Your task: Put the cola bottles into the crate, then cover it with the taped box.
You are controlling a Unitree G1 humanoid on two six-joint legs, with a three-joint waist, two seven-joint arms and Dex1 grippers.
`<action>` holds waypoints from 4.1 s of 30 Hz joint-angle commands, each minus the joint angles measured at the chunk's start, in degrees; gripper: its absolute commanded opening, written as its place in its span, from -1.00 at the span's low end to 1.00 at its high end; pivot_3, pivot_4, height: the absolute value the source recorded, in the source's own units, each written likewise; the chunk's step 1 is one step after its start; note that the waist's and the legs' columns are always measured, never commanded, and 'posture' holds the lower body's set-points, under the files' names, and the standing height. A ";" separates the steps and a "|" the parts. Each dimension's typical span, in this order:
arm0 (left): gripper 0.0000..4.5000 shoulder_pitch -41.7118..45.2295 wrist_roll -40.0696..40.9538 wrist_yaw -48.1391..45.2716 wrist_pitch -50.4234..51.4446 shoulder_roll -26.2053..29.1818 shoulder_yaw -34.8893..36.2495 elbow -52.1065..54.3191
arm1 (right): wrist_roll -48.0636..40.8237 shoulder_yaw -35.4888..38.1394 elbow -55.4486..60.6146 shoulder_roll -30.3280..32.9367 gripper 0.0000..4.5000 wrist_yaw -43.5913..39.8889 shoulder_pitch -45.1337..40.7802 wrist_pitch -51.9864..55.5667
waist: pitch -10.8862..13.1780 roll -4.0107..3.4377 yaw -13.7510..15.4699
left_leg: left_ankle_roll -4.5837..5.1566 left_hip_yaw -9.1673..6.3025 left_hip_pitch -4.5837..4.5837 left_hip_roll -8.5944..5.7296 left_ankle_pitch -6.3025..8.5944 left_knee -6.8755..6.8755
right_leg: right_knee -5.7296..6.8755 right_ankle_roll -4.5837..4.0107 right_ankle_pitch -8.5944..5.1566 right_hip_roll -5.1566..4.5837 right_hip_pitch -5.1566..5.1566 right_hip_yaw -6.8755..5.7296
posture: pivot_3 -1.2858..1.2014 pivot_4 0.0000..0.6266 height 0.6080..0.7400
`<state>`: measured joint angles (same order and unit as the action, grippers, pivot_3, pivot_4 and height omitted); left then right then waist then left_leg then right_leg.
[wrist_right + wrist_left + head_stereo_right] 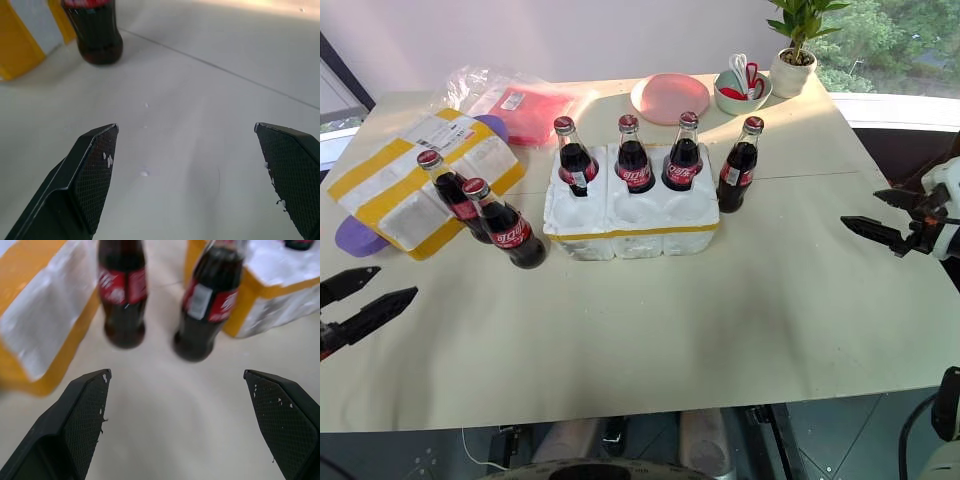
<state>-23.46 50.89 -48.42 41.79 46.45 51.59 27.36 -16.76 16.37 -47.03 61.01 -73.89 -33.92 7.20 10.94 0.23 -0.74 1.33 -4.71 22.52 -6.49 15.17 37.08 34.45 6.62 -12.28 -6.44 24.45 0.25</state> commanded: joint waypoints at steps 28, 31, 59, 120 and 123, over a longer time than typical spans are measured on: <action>0.98 27.39 -11.52 6.92 -4.89 -0.74 -28.94 -5.88 | -22.81 5.37 50.11 0.76 1.00 1.87 8.66 29.56 | 0.01 -0.07 1.42 | -0.05 0.00 -0.02 -0.02 -0.03 0.07 | 0.22 0.22 0.13 0.00 0.10 0.05 | 0.03 -0.52 1.00; 0.98 27.28 -12.39 7.16 -5.50 -1.27 -29.88 -6.30 | -22.75 4.29 49.52 0.66 1.00 2.26 7.43 29.64 | 0.01 -0.07 1.47 | -0.05 0.01 -0.01 -0.03 -0.03 0.07 | 0.21 0.22 0.13 0.00 0.09 0.05 | 0.03 -0.52 1.00; 0.22 35.22 -18.45 6.08 -9.19 -6.07 -36.72 -12.79 | -31.36 5.96 62.66 2.01 1.00 2.76 7.55 36.81 | 0.02 -0.04 1.52 | 0.08 0.01 0.01 -0.04 -0.10 0.09 | 0.20 0.24 0.14 -0.01 0.09 0.02 | 0.03 -0.52 1.00; 0.99 65.86 -29.01 11.22 -1.87 -24.74 -62.06 -23.99 | -33.35 3.97 65.65 -3.98 1.00 13.39 11.82 34.35 | 0.10 0.19 1.49 | -0.23 -0.09 0.89 -0.05 -0.36 0.99 | 0.85 0.26 0.46 0.08 0.79 -0.12 | 0.03 -0.52 1.00; 0.99 63.16 -28.13 12.05 -0.90 -23.00 -59.01 -19.19 | -33.27 3.08 65.00 -4.23 1.00 13.16 10.70 34.40 | 0.09 0.20 1.41 | -0.23 -0.10 0.87 -0.04 -0.36 0.99 | 0.86 0.26 0.46 0.09 0.78 -0.13 | 0.03 -0.52 1.00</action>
<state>40.47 22.49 -37.03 40.64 22.25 -10.31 4.96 -49.75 18.62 17.91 57.07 -60.62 -22.03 42.70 11.03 0.43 0.67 1.10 -4.80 23.38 -6.53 14.81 38.08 35.32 6.88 -11.82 -6.36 25.23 0.13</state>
